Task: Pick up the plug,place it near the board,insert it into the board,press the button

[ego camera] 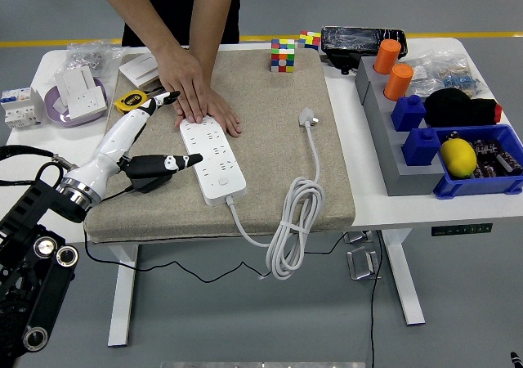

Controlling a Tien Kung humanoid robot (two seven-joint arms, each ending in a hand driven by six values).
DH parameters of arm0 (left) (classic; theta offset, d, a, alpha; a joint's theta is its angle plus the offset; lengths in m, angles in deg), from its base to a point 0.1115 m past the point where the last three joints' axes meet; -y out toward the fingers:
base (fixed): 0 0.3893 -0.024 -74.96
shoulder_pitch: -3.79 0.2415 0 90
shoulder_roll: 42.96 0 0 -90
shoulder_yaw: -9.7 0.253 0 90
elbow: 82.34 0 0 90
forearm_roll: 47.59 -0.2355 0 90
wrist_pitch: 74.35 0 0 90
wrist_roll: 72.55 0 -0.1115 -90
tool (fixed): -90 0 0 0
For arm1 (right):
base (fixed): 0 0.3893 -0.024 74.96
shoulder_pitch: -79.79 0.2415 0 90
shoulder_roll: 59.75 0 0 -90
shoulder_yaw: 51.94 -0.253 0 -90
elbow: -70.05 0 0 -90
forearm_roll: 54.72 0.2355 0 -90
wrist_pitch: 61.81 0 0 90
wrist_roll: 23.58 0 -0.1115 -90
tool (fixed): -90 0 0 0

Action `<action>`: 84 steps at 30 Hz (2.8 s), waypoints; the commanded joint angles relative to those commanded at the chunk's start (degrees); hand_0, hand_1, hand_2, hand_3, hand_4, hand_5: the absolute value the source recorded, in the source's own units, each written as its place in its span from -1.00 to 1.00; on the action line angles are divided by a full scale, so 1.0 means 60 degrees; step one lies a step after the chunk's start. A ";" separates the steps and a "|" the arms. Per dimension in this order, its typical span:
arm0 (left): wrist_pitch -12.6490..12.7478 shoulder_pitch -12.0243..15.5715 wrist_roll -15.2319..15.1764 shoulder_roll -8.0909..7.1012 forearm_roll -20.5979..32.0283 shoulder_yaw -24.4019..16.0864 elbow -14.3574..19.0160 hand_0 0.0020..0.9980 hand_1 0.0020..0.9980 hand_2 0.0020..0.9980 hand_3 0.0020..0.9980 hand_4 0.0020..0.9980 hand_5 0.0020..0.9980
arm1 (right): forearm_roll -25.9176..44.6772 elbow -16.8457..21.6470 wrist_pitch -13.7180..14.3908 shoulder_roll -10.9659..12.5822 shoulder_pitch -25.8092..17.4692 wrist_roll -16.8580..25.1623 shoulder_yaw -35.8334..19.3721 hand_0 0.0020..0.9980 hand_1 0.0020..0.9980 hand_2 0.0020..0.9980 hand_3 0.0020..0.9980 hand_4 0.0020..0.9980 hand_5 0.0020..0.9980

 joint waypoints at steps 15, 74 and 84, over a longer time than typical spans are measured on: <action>0.0086 -0.0596 -0.0168 -0.0016 -0.0499 -0.0448 -0.2011 0.95 0.93 0.87 0.97 1.00 -0.25 | 0.0015 0.0003 -0.0027 0.0020 0.0001 -0.0018 0.0039 0.64 0.55 0.49 0.51 1.00 1.00; 0.1965 -0.1210 -0.0455 0.0287 -0.0499 -0.0823 -0.5236 0.26 0.30 -0.03 -0.01 0.41 -0.40 | 0.0072 -0.0029 -0.0058 0.0058 -0.0010 0.0005 -0.0182 0.64 0.54 0.49 0.51 1.00 1.00; 0.2236 -0.1250 -0.0518 0.0276 -0.0499 -0.0814 -0.5321 0.15 0.06 -0.16 -0.14 0.23 -0.47 | 0.0098 -0.0028 -0.0053 0.0078 0.0003 0.0006 -0.0118 0.63 0.54 0.49 0.51 1.00 1.00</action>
